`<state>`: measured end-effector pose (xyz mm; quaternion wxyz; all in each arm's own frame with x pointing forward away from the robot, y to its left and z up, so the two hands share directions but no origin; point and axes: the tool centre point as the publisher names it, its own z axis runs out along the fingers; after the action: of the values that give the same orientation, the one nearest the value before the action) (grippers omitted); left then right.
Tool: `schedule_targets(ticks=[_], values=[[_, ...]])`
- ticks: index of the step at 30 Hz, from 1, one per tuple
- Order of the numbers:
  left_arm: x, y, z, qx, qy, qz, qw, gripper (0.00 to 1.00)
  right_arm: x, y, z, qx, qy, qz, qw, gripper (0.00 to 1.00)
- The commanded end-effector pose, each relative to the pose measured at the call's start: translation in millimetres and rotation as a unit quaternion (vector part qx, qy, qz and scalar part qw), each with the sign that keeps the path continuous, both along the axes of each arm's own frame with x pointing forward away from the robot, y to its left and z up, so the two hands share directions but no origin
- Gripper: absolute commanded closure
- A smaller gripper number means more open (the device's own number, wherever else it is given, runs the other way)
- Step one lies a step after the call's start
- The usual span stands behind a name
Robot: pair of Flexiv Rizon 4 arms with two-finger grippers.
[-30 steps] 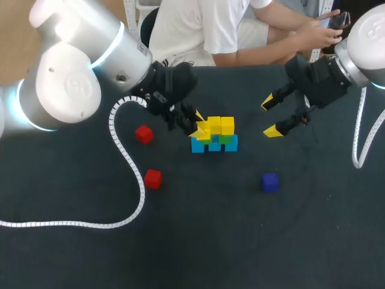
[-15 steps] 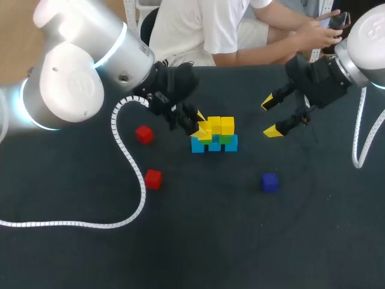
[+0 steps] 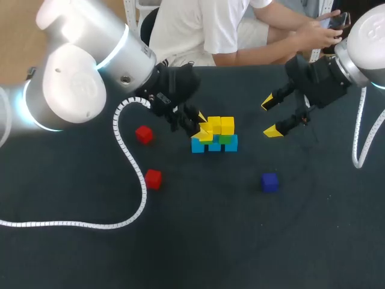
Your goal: Place the blue cubes, place green cubes on the blue cubes, place the yellow cubes on the green cubes, then place the red cubes on the yellow cubes, and place purple cube on the red cubes.
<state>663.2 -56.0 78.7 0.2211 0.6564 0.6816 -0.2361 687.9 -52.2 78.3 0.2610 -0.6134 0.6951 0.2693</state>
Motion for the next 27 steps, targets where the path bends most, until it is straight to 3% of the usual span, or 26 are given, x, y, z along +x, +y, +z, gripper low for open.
schedule_targets(ticks=[1,27], values=[[2.8,-0.6,-0.5,0.000,0.002,-0.002,1.000,1.00,-0.5,-0.2,-0.1,0.001,-0.001,0.000,1.000,0.00],[0.0,-0.8,-3.2,0.002,0.005,-0.004,1.000,1.00,-0.5,-0.2,-0.1,0.001,-0.001,0.000,1.000,0.00]])
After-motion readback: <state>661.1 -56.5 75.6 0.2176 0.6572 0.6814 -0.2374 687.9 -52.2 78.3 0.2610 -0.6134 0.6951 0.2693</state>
